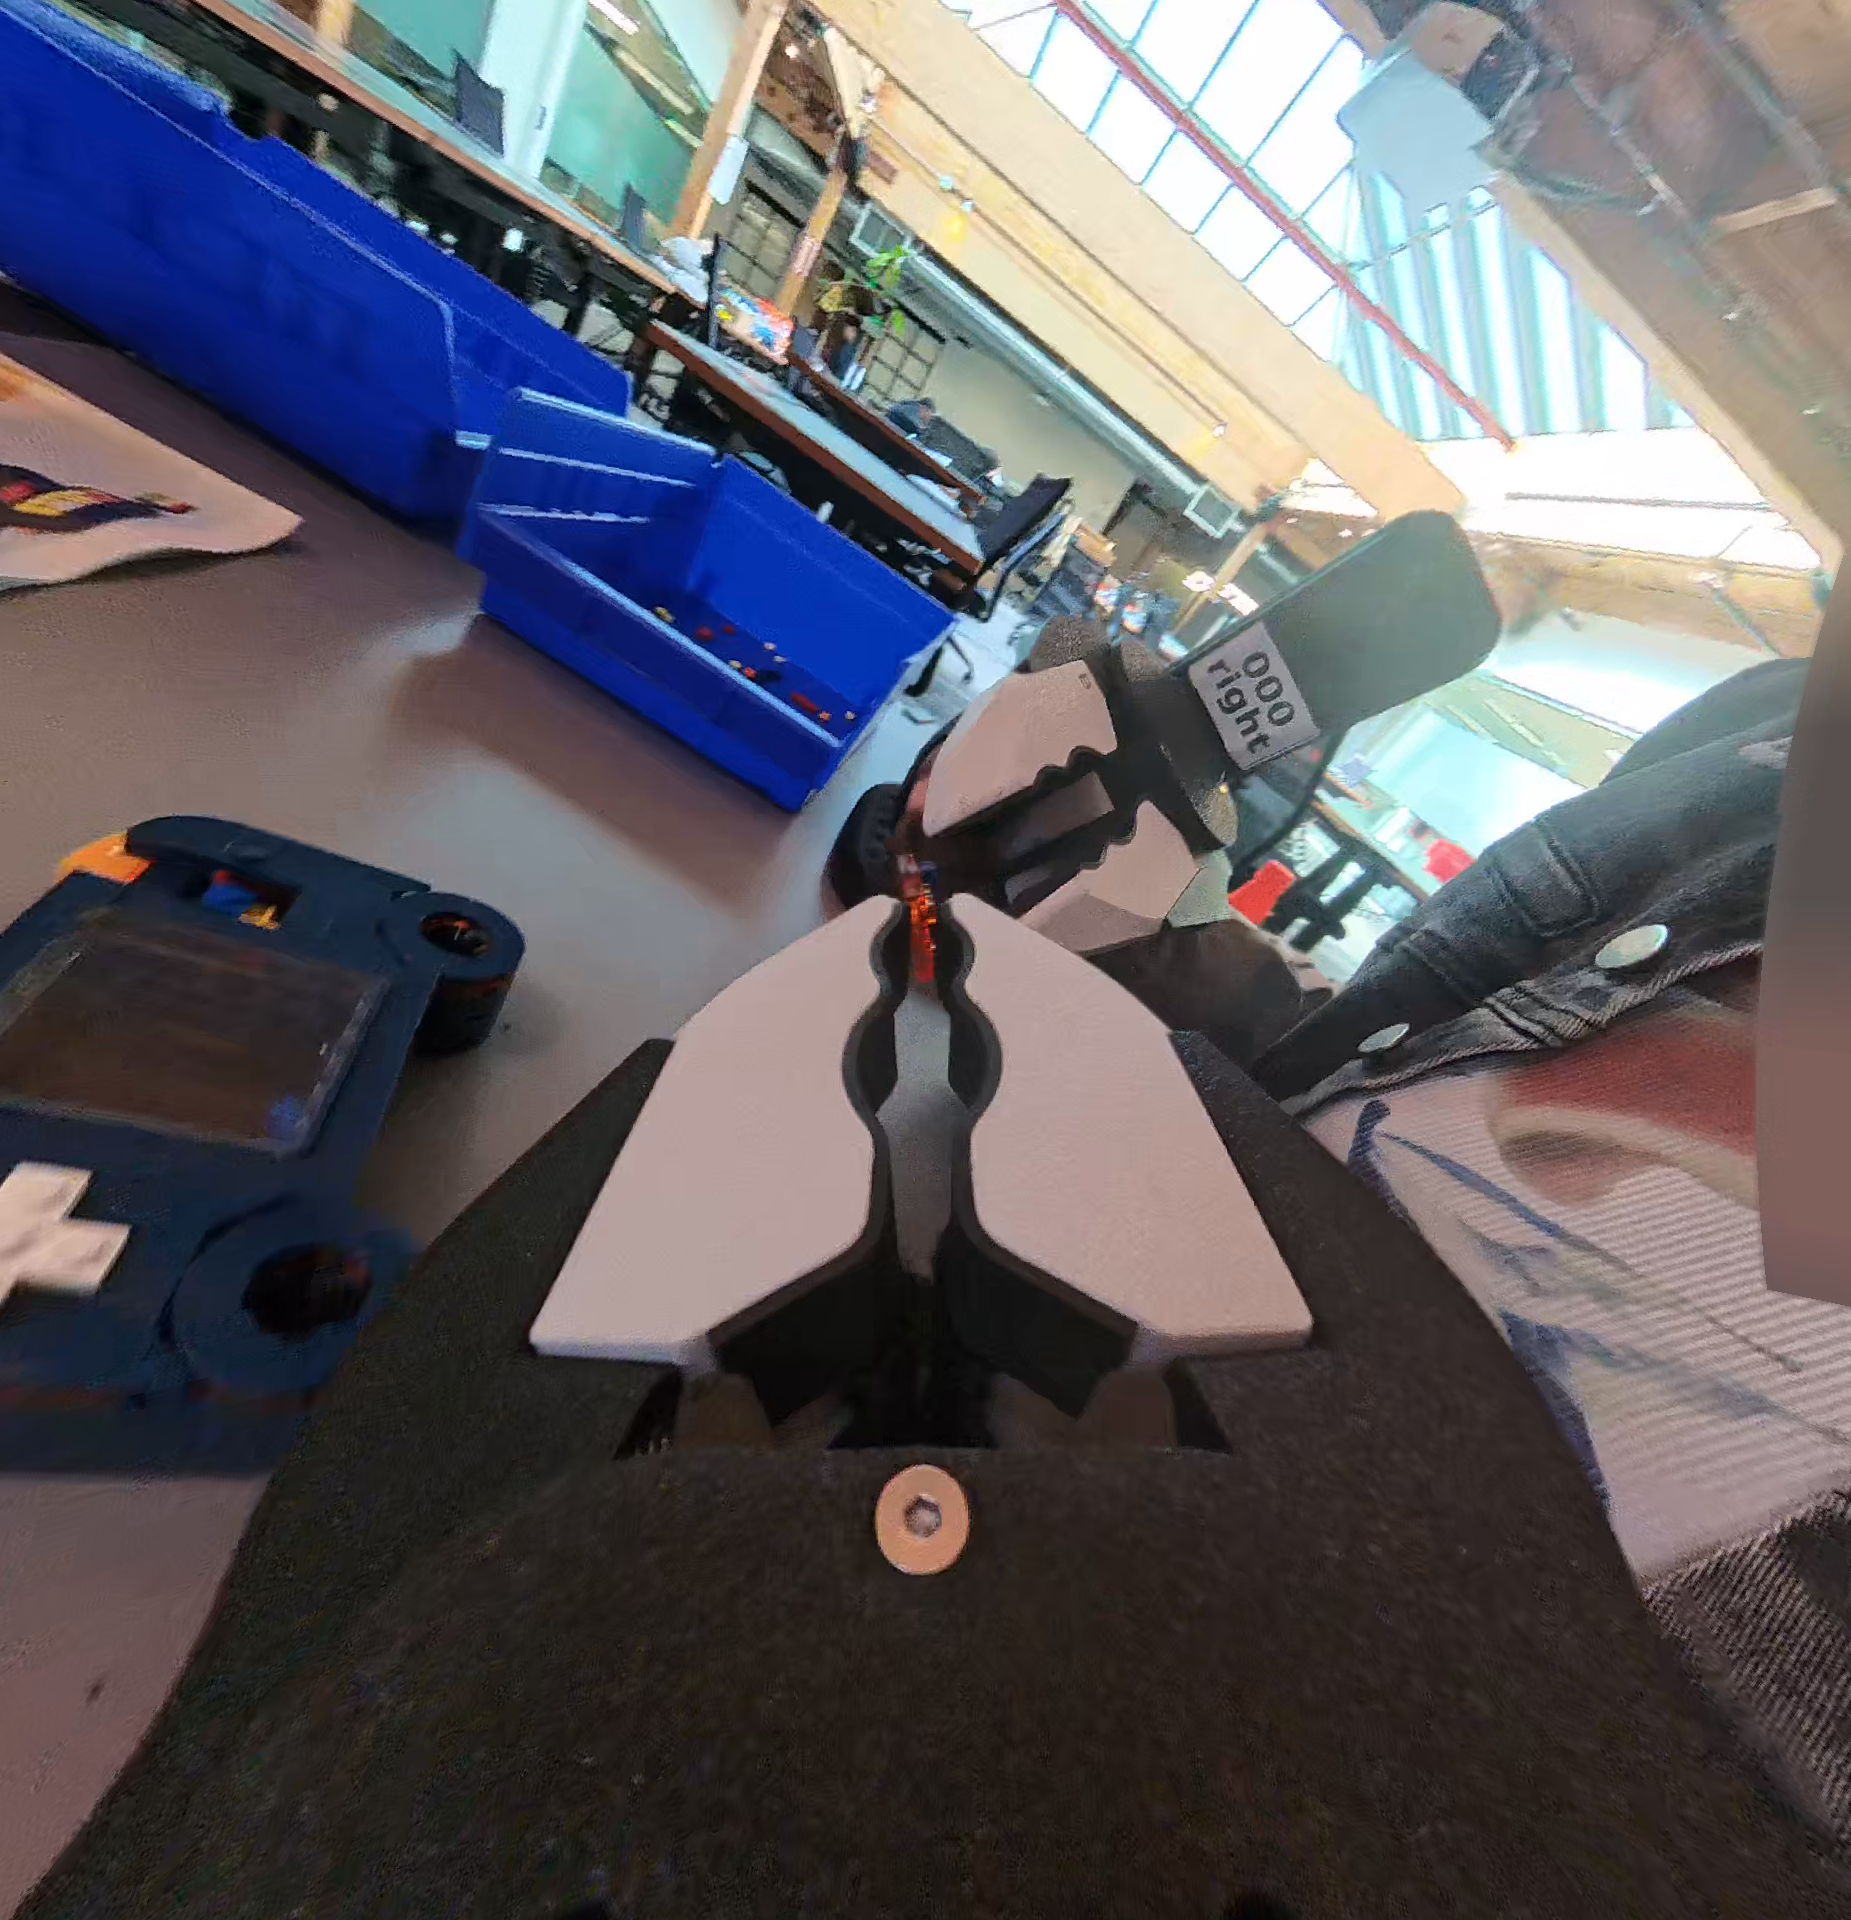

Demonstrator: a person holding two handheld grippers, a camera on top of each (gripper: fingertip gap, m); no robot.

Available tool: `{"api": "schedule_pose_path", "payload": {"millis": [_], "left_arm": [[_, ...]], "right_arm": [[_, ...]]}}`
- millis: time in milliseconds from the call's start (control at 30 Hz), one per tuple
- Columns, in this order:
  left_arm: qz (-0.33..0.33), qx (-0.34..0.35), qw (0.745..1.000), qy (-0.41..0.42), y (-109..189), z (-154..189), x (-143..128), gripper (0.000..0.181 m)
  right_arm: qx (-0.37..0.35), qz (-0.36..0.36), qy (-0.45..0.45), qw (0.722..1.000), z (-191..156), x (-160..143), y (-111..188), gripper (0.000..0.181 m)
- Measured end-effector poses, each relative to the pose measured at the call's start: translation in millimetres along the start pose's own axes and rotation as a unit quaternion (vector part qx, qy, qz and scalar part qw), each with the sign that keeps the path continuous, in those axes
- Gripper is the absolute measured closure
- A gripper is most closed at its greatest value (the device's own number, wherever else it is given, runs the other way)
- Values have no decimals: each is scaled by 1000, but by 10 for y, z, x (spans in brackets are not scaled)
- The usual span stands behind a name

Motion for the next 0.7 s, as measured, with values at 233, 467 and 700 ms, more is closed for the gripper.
{"api": "schedule_pose_path", "payload": {"millis": [233,467,700], "left_arm": [[-16,52,997,56,196,91,-180,177],[14,47,994,94,229,80,-217,177],[23,48,993,106,241,74,-227,178]], "right_arm": [[-1,-17,90,996,-224,-103,-255,162],[4,-32,121,992,-233,-90,-315,166],[6,-32,114,993,-220,-92,-322,166]]}}
Point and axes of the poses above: each gripper's, where its closed fingertips meet, y back along the fingers, x out of its top, z = x × y across the jaws, the point moved 7 cm from there along y, back along the fingers, and after that the axes turned 12 degrees about -y, right-handed, at the moved point
